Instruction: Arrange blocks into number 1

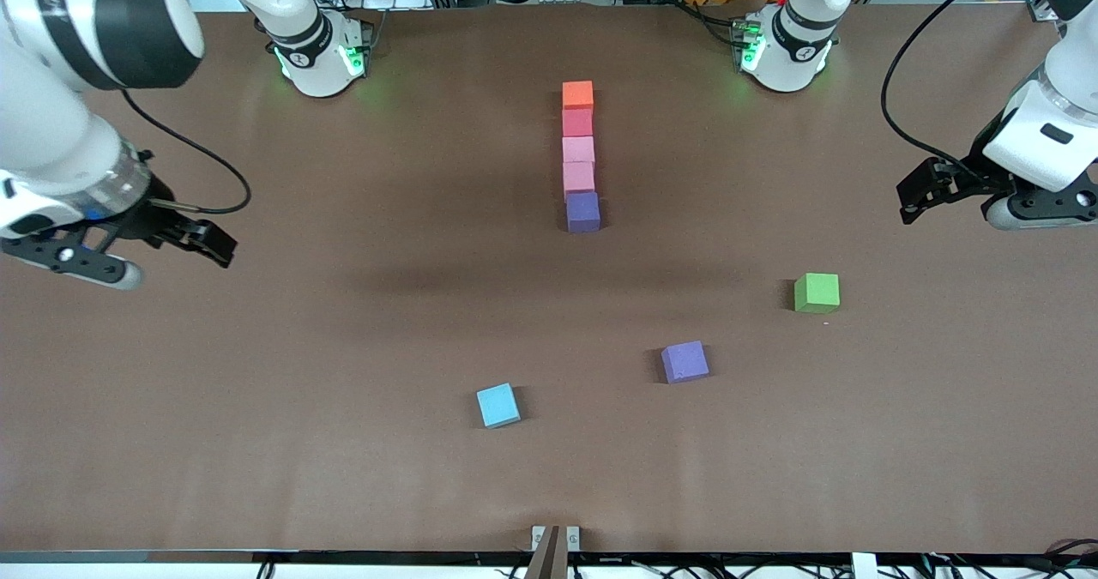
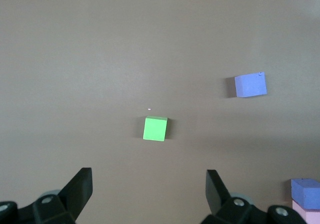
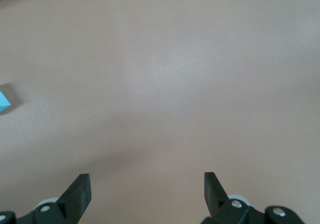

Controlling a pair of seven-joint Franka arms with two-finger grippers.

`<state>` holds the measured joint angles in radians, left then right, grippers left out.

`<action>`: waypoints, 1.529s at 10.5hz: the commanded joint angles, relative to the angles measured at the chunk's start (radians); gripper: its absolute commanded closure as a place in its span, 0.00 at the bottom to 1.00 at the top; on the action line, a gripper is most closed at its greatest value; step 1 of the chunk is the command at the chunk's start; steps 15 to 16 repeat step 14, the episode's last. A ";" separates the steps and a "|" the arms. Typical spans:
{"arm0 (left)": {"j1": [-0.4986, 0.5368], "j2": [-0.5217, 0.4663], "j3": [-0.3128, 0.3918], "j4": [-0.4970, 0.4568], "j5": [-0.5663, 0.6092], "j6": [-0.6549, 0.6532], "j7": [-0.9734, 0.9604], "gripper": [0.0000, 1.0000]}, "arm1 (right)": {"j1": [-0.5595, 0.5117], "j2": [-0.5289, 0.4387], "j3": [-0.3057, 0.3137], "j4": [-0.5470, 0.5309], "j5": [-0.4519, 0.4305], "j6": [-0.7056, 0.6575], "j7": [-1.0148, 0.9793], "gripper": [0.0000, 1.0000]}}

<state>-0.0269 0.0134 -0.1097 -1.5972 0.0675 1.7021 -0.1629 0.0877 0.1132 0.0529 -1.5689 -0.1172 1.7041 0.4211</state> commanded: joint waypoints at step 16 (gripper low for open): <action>-0.022 -0.029 0.078 0.008 -0.121 -0.076 0.077 0.00 | -0.120 0.020 0.015 0.158 0.099 -0.164 -0.234 0.00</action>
